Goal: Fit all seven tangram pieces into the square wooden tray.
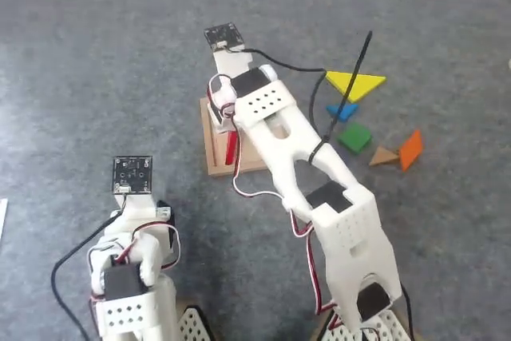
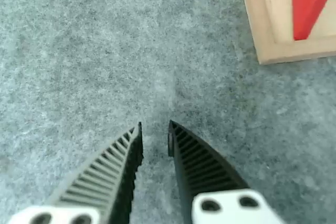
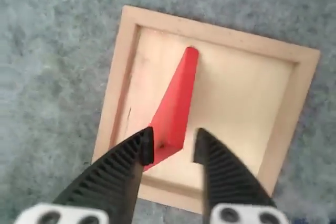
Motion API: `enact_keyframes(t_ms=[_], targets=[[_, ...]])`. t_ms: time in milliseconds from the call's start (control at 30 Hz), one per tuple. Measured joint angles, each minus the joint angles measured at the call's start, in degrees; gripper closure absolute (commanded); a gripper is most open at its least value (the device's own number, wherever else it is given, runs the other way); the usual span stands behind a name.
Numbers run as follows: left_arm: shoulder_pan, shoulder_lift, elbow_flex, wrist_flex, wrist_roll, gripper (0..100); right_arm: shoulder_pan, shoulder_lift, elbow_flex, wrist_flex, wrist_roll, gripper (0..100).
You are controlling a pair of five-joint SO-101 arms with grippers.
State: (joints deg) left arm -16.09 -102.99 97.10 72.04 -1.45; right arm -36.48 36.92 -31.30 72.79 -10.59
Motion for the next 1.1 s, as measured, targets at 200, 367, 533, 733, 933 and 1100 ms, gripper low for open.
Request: enact_keyframes(t_ms=[200,367,533,733,933,1100], targets=[[0.0,0.0,0.0,0.0,0.0,92,2.55,-0.44,0.0,1.05,2.11,73.2],[0.0,0.0,0.0,0.0,0.0,92,4.66,-0.53,0.0,3.96,8.35,76.3],[0.0,0.0,0.0,0.0,0.0,92,4.92,-0.53,0.0,4.48,8.97,96.3],[0.0,0.0,0.0,0.0,0.0,92,5.54,2.11,0.0,2.46,12.57,96.5],[0.0,0.0,0.0,0.0,0.0,92,6.77,3.34,0.09,2.81,33.49,96.5],[0.0,0.0,0.0,0.0,0.0,92,7.21,3.78,0.0,3.43,40.53,96.5]])
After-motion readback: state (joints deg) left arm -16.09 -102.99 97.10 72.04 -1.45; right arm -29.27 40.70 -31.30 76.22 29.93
